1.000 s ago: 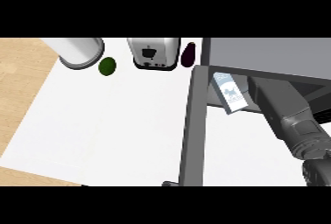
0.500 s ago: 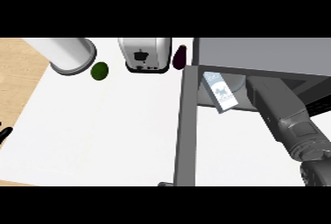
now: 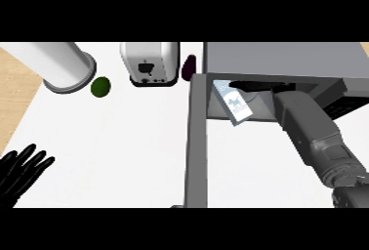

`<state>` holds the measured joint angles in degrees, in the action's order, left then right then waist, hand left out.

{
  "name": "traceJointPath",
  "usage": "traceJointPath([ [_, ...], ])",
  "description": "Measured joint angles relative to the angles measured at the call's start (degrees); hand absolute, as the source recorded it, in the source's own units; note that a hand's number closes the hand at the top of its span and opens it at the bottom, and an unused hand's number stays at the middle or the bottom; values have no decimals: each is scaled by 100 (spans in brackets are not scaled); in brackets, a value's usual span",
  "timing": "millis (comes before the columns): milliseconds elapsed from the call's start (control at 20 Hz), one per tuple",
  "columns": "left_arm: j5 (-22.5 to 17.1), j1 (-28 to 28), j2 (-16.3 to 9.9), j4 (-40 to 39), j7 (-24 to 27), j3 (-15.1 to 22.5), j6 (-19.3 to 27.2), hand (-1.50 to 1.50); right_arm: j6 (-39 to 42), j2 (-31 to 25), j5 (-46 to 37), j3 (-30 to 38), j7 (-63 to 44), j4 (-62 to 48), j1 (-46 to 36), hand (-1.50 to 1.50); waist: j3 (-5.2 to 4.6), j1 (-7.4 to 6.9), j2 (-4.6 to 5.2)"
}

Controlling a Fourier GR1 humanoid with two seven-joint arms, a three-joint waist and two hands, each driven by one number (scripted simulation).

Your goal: Pick up the milk, place it into the microwave and close the microwave

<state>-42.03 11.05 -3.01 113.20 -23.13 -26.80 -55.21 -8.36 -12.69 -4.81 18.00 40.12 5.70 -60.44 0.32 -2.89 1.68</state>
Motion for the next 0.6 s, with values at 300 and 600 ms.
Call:
traceJointPath([
  [300,525,-57,153,-195,122,393,-293,-150,879,376,305,188,453,200,526,-150,-23,191,-113],
  [600,1465,-202,255,-353,595,831,-304,-150,1306,818,420,106,733,556,1256,-150,-38,377,-204],
])
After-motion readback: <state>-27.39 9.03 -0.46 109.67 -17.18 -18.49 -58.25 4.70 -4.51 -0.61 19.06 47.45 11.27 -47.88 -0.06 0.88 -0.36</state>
